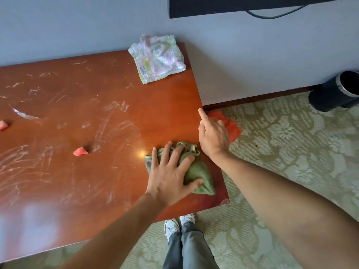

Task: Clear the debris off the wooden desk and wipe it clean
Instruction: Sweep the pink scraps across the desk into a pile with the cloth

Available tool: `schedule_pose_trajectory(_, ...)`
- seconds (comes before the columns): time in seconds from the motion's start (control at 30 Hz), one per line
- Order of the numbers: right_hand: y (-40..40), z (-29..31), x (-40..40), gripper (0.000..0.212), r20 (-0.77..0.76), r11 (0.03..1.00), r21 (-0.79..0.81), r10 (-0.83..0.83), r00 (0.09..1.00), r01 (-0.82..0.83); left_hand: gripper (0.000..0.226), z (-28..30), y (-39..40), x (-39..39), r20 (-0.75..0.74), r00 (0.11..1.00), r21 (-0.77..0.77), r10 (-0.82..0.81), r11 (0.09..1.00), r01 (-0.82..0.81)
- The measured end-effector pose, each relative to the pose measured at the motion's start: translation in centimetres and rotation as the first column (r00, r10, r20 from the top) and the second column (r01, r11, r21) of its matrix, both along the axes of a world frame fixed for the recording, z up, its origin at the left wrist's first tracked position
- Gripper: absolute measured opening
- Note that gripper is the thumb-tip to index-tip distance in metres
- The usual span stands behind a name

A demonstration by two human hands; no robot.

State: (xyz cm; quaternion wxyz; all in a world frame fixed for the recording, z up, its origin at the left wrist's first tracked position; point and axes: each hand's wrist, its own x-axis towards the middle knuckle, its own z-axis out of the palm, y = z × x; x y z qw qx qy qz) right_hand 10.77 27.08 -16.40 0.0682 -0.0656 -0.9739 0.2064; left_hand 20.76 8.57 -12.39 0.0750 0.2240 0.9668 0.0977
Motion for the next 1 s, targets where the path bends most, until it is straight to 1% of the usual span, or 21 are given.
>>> schedule_pose_trajectory(0.13, 0.1, -0.2, -0.2, 0.049, -0.009, 1.000, 0.022, -0.006, 1.000, 0.006, 0.065, 0.0, 0.1, -4.3, -0.002, 0.985, -0.024, 0.175, 0.984, -0.175)
schedule_pose_trajectory(0.2, 0.0, -0.1, -0.2, 0.048, -0.012, 0.999, 0.051, -0.009, 1.000, 0.010, 0.062, -0.2, 0.2, -4.4, -0.034, 0.976, 0.008, 0.217, 0.976, -0.217)
schedule_pose_trajectory(0.23, 0.0, -0.1, -0.2, 0.048, -0.005, 0.998, 0.060, -0.005, 1.000, 0.005, 0.060, -0.3, 0.3, -3.8, -0.052, 0.975, 0.043, 0.214, 0.976, -0.212)
schedule_pose_trajectory(0.27, 0.0, -0.1, -0.2, 0.048, 0.003, 0.998, 0.059, -0.002, 1.000, 0.002, 0.059, -0.3, 0.5, -2.8, -0.063, 0.981, 0.079, 0.186, 0.980, -0.181)
schedule_pose_trajectory(0.33, -0.1, 0.0, 0.0, 0.049, 0.017, 0.999, 0.045, -0.007, 1.000, 0.006, 0.057, -0.4, 0.9, 0.6, -0.071, 0.996, 0.121, 0.056, 0.992, -0.047)
schedule_pose_trajectory(0.43, 0.0, 0.0, -0.1, 0.049, 0.006, 0.999, 0.036, -0.007, 1.000, 0.007, 0.054, -1.1, 1.4, 5.9, -0.092, 0.985, 0.119, -0.144, 0.981, 0.155)
schedule_pose_trajectory(0.47, 0.1, 0.0, 0.0, 0.048, 0.003, 1.000, 0.031, -0.006, 1.000, 0.006, 0.053, -1.3, 1.6, 7.0, -0.110, 0.977, 0.113, -0.181, 0.975, 0.193)
schedule_pose_trajectory(0.53, 0.0, 0.0, 0.0, 0.048, 0.015, 1.000, 0.016, -0.004, 1.000, 0.004, 0.051, -1.7, 1.6, 7.7, -0.127, 0.970, 0.088, -0.205, 0.972, 0.217)
schedule_pose_trajectory(0.6, 0.1, 0.0, 0.2, 0.050, 0.051, 0.999, 0.021, 0.026, 0.998, -0.027, 0.052, -1.7, 1.3, 7.0, -0.128, 0.981, 0.066, -0.144, 0.986, 0.153)
schedule_pose_trajectory(0.67, 0.3, 0.6, 0.4, 0.051, 0.084, 0.994, 0.092, 0.047, 0.995, -0.055, 0.054, -1.2, 1.2, 5.9, -0.069, 0.997, 0.064, 0.031, 0.998, -0.027)
schedule_pose_trajectory(0.7, 0.4, 1.3, 0.6, 0.050, 0.097, 0.989, 0.141, 0.036, 0.995, -0.050, 0.055, -0.9, 1.5, 5.4, -0.030, 0.989, 0.068, 0.142, 0.988, -0.140)
schedule_pose_trajectory(0.73, 0.4, 2.1, 1.2, 0.050, 0.086, 0.987, 0.156, 0.013, 0.996, -0.027, 0.056, -0.4, 2.0, 5.2, 0.013, 0.969, 0.079, 0.247, 0.966, -0.247)
schedule_pose_trajectory(0.77, 0.2, 3.0, 2.2, 0.049, 0.044, 0.993, 0.117, -0.004, 0.999, -0.001, 0.057, 0.0, 2.7, 5.2, 0.046, 0.945, 0.103, 0.325, 0.939, -0.328)
schedule_pose_trajectory(0.8, -0.1, 4.1, 3.6, 0.047, -0.020, 0.999, 0.032, 0.002, 1.000, -0.002, 0.058, 0.4, 3.4, 5.5, 0.061, 0.926, 0.140, 0.372, 0.916, -0.377)
schedule_pose_trajectory(0.83, -0.6, 5.3, 5.5, 0.045, -0.081, 0.997, -0.062, 0.037, 0.996, -0.043, 0.060, 0.6, 4.1, 6.1, 0.073, 0.917, 0.212, 0.392, 0.893, -0.398)
schedule_pose_trajectory(0.87, -1.1, 6.4, 7.7, 0.044, -0.116, 0.986, -0.124, 0.100, 0.988, -0.114, 0.063, 1.0, 4.3, 7.0, 0.122, 0.914, 0.314, 0.386, 0.859, -0.405)
schedule_pose_trajectory(0.9, -1.7, 7.2, 10.2, 0.044, -0.111, 0.970, -0.146, 0.182, 0.977, -0.197, 0.067, 1.4, 3.9, 8.0, 0.194, 0.913, 0.407, 0.360, 0.817, -0.408)
schedule_pose_trajectory(0.93, -2.5, 7.6, 12.6, 0.048, -0.058, 0.956, -0.124, 0.261, 0.964, -0.266, 0.071, 1.7, 3.0, 9.0, 0.241, 0.914, 0.471, 0.326, 0.784, -0.404)
schedule_pose_trajectory(0.97, -3.4, 7.6, 14.8, 0.055, 0.033, 0.947, -0.057, 0.318, 0.947, -0.316, 0.074, 1.6, 1.7, 10.3, 0.234, 0.924, 0.506, 0.303, 0.773, -0.382)
schedule_pose_trajectory(1.0, -4.2, 7.1, 16.7, 0.064, 0.133, 0.935, 0.039, 0.345, 0.929, -0.353, 0.074, 1.2, 0.3, 11.6, 0.189, 0.936, 0.516, 0.296, 0.781, -0.351)
